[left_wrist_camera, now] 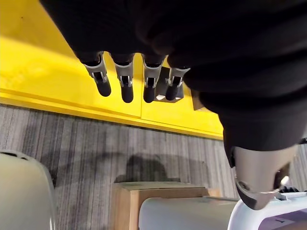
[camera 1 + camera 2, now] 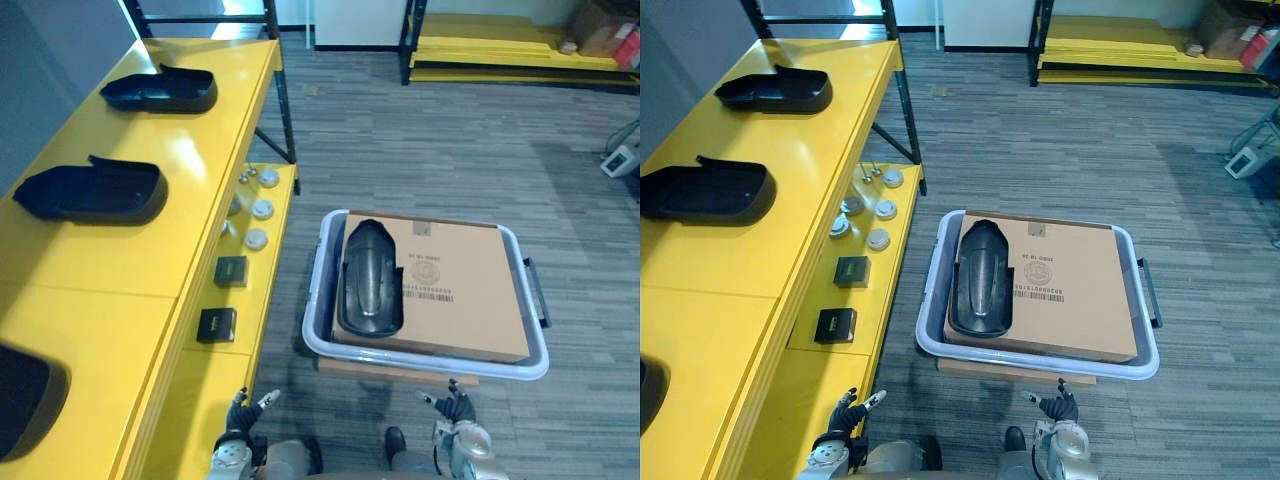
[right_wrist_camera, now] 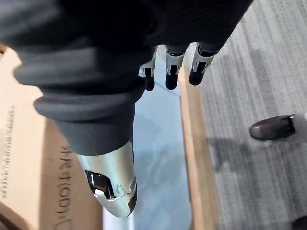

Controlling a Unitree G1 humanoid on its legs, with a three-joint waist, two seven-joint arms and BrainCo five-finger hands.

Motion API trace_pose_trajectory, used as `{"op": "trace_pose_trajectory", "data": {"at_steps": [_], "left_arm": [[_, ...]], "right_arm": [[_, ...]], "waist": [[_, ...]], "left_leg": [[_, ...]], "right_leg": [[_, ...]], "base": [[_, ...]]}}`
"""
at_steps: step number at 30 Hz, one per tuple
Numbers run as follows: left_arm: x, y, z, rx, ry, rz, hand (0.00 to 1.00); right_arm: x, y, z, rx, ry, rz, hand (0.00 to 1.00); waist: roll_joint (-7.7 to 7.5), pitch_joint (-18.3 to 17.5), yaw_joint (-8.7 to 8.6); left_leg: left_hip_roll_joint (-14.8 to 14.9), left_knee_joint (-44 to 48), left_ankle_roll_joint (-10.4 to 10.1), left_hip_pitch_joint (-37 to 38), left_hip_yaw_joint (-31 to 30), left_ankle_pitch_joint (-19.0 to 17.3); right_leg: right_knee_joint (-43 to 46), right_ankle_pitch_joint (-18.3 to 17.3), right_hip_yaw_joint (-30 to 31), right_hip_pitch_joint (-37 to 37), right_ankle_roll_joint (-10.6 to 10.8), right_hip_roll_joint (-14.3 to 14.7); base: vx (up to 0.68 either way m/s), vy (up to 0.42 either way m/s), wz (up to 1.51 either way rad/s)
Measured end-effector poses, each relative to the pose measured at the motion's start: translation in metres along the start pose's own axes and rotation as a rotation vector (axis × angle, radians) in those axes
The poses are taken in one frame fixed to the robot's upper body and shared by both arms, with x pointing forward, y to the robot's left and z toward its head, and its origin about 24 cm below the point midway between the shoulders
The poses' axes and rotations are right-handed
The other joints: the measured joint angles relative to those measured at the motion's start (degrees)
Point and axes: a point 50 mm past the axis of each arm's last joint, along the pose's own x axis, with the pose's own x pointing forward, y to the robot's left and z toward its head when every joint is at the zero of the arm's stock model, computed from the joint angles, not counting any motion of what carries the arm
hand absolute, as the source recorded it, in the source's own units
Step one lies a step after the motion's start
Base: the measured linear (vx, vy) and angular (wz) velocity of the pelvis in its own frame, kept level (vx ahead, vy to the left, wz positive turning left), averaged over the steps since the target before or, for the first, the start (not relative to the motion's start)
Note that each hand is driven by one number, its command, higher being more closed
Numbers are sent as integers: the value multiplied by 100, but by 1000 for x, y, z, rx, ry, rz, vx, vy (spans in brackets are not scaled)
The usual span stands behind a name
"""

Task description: Walk over and take plastic housings, then place them on the shelf

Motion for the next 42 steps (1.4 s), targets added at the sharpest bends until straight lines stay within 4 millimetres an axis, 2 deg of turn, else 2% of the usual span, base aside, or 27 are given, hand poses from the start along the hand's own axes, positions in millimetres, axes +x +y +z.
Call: {"op": "trace_pose_trajectory", "data": {"at_steps": [4, 8, 9, 12, 13, 14, 15, 16, 17, 21, 24, 27, 31, 32, 37, 42], "left_arm": [[1, 2, 1, -2, -2, 6, 0], [-2, 1, -4, -26, 14, 5, 0], [-3, 1, -8, -26, 25, 7, 0], [-7, 1, -17, -29, 52, 6, 0], [-9, 2, -20, -34, 58, 11, 0], [-9, 3, -21, -41, 62, 16, 0], [-10, 5, -25, -55, 74, 26, 0], [-14, 1, -30, -63, 88, 18, 0], [-15, 1, -31, -63, 91, 19, 0], [-17, 8, -37, -44, 108, 29, 0], [-16, 6, -36, -40, 104, 19, 0], [-15, 6, -33, -41, 91, 4, 0], [-15, 6, -33, -42, 88, 5, 0], [-14, 6, -31, -42, 81, 6, 0], [-12, 8, -25, -35, 58, 9, 0], [-9, 5, -15, -25, 23, -3, 0]], "right_arm": [[-2, -19, 19, 61, -97, -84, 0], [-9, -63, 37, 170, -199, -284, 0], [-13, -78, 43, 199, -231, -350, 0], [-30, -113, 58, 266, -333, -513, 0], [-38, -122, 66, 276, -382, -559, 0], [-40, -125, 70, 283, -404, -573, 0], [-45, -127, 79, 307, -457, -600, 0], [-53, -132, 94, 305, -534, -619, 0], [-56, -131, 100, 305, -562, -614, 0], [-57, -90, 135, 278, -707, -422, 0], [-67, -49, 165, 206, -845, -224, 0], [-73, -21, 178, 129, -913, -97, 0], [-73, -5, 179, -2, -928, -55, 0], [-67, -2, 176, -53, -901, -62, 0], [-34, 19, 158, -240, -715, -79, 0], [-16, 28, 153, -304, -616, -121, 0]], "waist": [[-22, -64, -6], [0, -223, -74], [3, -267, -135], [33, -479, -168], [9, -508, -207], [-79, -480, -230], [-254, -478, -262], [-60, -600, -308], [-79, -608, -283], [-211, -571, -264], [-204, -567, -215], [-211, -561, -123], [-213, -514, -77], [-234, -487, -11], [-260, -289, 12], [-212, -68, 48]], "left_leg": [[-24, -33, 1, 231, -10, 0], [-39, -174, 0, 392, -22, 1], [-43, -200, -1, 457, -26, 2], [-61, -131, -5, 545, -31, 7], [-94, 131, -39, 493, -44, 26], [-137, 378, -122, 399, -57, 75], [-218, 366, -85, 228, -110, -18], [-59, -259, -85, 276, -433, 184], [-99, -369, -60, 340, -429, 175], [-206, -344, -45, 311, -537, 190], [-214, -338, -44, 280, -656, 191], [-229, -336, -25, 193, -858, 204], [-235, -470, -51, 94, -1132, 364], [-233, -581, -65, 100, -1201, 452], [-245, -790, -119, 49, -1419, 690], [-294, -796, -140, -273, -1633, 895]], "right_leg": [[-73, 21, -23, 189, -26, -11], [-84, 22, -54, 257, -27, -11], [-81, 22, -58, 305, -27, -13], [-40, 22, -118, 375, -27, -43], [-1, 22, -199, 437, -27, -143], [17, 22, -199, 485, -27, -240], [56, 18, -192, 549, -20, -441], [170, -18, -337, 475, 33, -270], [200, -63, -335, 460, 94, -309], [232, -87, -492, 436, 118, -399], [249, -142, -540, 447, 51, -388], [250, -258, -752, 460, 25, -381], [250, -290, -1009, 450, -10, -351], [249, -289, -1106, 443, -10, -341], [227, -291, -1329, 409, -8, -323], [230, -290, -1527, 230, -5, -346]], "base": [[129, 30, -21], [105, 11, -9], [135, 29, -4], [107, 29, -8], [112, 41, 2], [96, 65, 10], [44, 32, 16], [23, 20, 4], [0, 0, 0], [0, 44, 11], [-47, -18, 14], [-62, -62, 28], [-61, -79, 39], [-64, -80, 27], [-86, -59, 19], [-109, -27, 29]]}}
